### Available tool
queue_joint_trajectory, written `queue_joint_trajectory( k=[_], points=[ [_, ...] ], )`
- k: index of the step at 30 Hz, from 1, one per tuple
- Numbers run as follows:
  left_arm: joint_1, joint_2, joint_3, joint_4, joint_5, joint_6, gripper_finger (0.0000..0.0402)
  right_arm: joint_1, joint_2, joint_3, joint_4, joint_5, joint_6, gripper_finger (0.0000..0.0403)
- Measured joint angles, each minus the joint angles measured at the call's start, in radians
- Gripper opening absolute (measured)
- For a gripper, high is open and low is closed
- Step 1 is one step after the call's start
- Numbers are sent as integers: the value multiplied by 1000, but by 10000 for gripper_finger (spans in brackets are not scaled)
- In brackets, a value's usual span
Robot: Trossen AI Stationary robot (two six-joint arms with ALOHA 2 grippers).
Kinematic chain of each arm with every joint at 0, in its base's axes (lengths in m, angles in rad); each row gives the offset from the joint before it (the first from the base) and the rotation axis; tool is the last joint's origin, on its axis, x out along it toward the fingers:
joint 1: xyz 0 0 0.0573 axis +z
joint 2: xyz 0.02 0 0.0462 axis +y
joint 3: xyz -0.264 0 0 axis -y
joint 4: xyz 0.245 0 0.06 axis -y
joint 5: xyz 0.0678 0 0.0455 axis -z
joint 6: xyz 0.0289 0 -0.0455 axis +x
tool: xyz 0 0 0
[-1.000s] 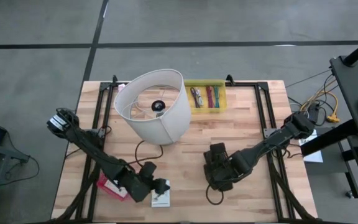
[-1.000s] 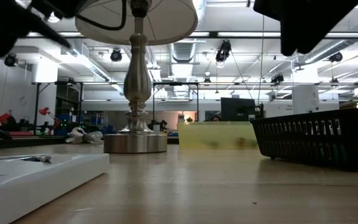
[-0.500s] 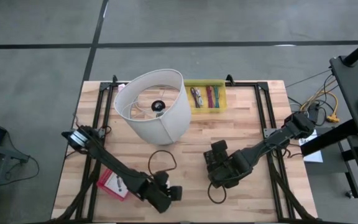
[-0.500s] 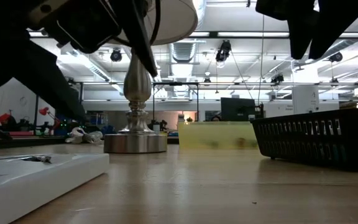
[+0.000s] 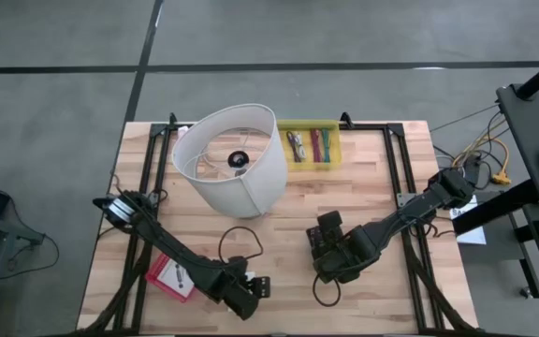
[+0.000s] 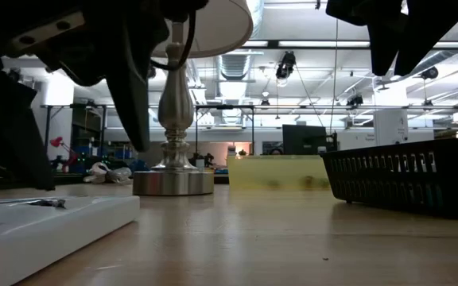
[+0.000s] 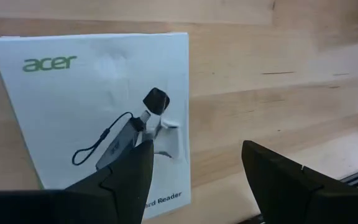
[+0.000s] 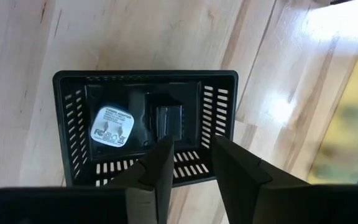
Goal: Pick and place items into bin
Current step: Put the white box into the red bin
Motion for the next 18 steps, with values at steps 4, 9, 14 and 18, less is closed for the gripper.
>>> queue_joint_trajectory(
  k=[4,9,14,18],
  points=[
    [7,18,0,15,4,0,228,0,0,0,1,0,-18,100],
    [21,55,0,50,69,9,228,-1,0,0,2,5,-41,98],
    [24,82,4,67,93,9,228,-1,0,0,3,27,-47,90],
    [25,86,-1,56,98,9,228,-1,0,0,3,28,-56,85]
  ],
)
